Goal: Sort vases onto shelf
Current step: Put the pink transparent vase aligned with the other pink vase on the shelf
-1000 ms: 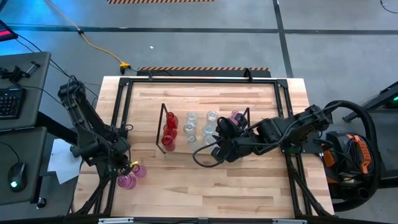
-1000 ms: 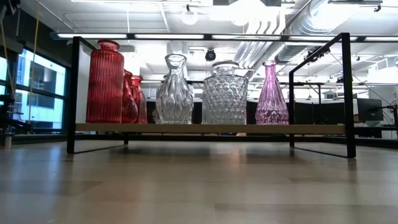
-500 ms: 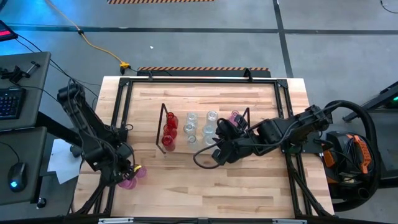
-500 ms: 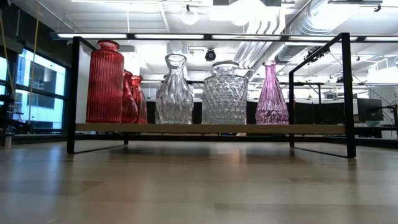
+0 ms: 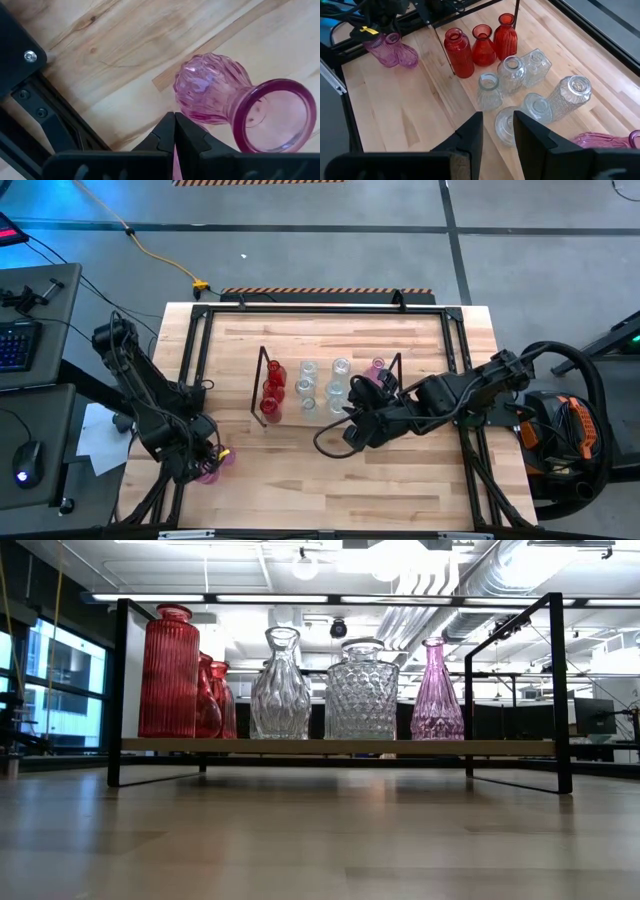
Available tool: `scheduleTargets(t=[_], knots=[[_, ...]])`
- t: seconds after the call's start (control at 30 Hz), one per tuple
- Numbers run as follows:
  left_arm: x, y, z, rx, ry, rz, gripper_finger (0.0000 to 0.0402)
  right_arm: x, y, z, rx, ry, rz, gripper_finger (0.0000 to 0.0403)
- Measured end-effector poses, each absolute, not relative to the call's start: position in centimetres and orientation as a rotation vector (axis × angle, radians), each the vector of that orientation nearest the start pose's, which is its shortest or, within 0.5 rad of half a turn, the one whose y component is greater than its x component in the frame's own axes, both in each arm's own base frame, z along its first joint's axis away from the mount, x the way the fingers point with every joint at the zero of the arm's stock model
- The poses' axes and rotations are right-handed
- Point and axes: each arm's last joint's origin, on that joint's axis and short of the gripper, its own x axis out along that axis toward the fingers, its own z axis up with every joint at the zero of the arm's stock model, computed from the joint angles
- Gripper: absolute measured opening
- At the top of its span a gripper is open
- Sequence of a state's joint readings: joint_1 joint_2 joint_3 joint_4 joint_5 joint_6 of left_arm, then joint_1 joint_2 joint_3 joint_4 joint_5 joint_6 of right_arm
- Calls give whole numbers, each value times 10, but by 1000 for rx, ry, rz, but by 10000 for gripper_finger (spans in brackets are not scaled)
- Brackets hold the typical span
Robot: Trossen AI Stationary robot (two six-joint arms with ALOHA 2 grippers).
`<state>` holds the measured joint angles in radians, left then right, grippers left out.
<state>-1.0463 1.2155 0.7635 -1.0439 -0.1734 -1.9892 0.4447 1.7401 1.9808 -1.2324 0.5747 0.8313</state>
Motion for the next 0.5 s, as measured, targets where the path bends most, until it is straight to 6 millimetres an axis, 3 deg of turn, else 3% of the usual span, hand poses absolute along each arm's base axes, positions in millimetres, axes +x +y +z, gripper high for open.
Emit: scheduleTargets(t=[0.5], knots=[[99,-158,182,-881,1210,629,0,309,139,403,315,737,-443,90]])
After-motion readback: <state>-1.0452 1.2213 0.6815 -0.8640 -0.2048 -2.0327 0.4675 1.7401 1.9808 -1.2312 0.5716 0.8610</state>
